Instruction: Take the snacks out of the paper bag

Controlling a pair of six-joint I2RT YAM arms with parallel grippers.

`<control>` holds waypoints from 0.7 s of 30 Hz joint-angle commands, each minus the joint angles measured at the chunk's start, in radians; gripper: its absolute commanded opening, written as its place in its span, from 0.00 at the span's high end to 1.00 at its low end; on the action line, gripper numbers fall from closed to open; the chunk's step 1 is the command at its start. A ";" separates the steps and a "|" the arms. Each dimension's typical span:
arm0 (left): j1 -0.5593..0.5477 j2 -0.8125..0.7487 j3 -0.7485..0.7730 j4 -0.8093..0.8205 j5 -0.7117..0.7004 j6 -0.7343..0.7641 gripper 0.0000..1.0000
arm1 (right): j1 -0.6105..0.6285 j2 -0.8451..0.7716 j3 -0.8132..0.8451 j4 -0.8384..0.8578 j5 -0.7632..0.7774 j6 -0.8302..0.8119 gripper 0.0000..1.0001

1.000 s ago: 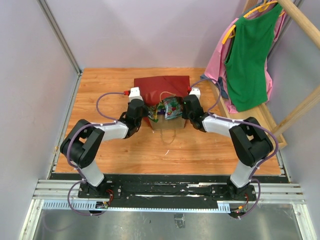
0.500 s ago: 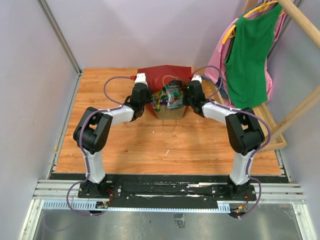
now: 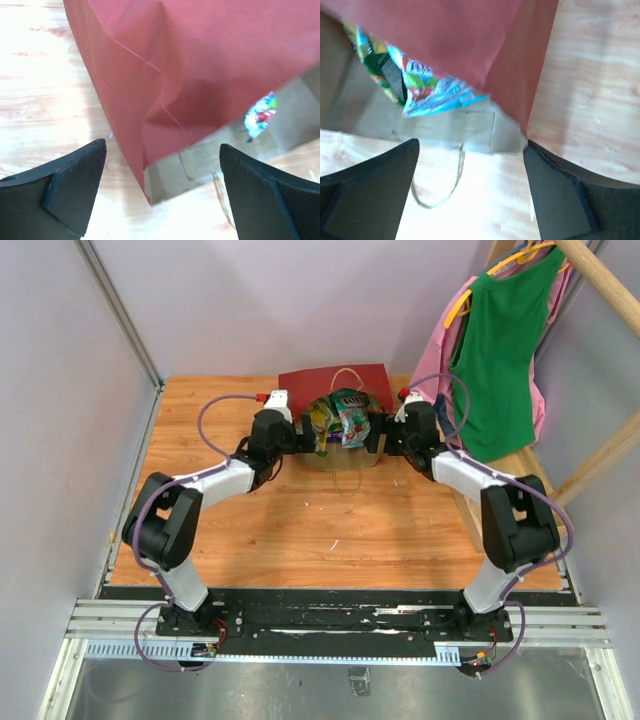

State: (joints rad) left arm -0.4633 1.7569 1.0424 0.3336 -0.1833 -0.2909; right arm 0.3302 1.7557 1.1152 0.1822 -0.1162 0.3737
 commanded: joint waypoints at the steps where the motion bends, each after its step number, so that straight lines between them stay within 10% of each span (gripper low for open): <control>1: -0.003 -0.139 -0.058 0.001 0.109 0.049 0.00 | 0.002 -0.167 -0.121 0.032 -0.045 0.046 0.11; 21: 0.000 -0.635 -0.212 -0.269 1.042 0.518 0.00 | 0.152 -0.612 -0.565 0.117 0.289 0.101 0.01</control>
State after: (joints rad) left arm -0.4633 1.2114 0.8806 0.0723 0.5911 0.1249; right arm 0.4213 1.1805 0.5743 0.2672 0.0837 0.5144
